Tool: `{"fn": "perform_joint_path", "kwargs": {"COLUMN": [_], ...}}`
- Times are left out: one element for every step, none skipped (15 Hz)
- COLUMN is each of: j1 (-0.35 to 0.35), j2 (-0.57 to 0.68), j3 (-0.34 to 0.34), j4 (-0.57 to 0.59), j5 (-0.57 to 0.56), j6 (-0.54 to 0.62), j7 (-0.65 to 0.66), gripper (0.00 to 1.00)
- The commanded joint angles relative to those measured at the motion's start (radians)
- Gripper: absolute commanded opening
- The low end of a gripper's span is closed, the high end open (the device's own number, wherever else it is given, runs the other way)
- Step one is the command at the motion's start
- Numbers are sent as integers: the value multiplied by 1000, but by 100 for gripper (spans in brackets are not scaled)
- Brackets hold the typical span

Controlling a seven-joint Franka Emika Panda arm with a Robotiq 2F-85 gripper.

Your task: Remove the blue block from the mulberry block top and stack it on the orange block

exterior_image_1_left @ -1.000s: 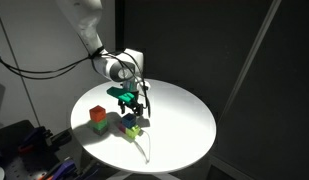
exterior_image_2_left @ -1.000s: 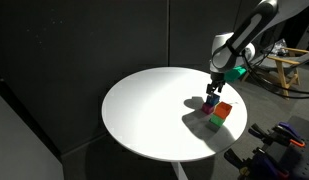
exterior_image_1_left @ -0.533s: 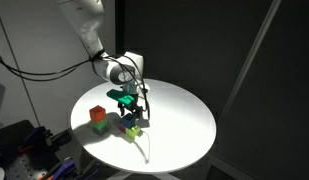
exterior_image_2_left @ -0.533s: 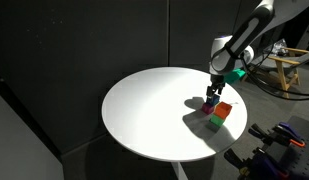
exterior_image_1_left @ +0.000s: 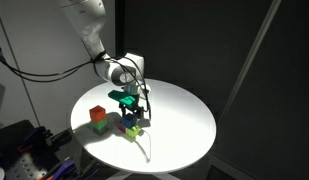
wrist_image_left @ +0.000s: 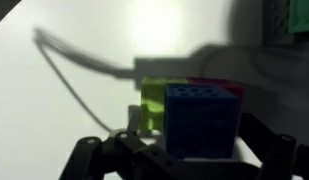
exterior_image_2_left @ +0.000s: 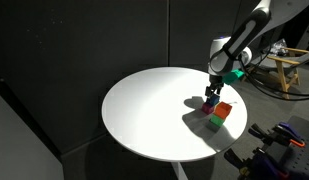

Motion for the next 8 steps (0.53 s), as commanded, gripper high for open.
{"fn": "perform_joint_path", "kwargs": {"j1": [-3,-3,-2,-2,-2,-1,1,1], "j2": [16,18,21,23,26,27,26,22], "j3": [2,1,0,1,1,-1,-2,-2], "j4": [24,26,28,29,29,29,29,26], "j5": [-32,-33,-34,-34,-35,-38,-41,-44], "j6": [9,10,10,9,9,7,5,2], "j7": [21,21,22,21,20,21,22,19], "gripper": [75,74,66,58,49,42,34,31]}}
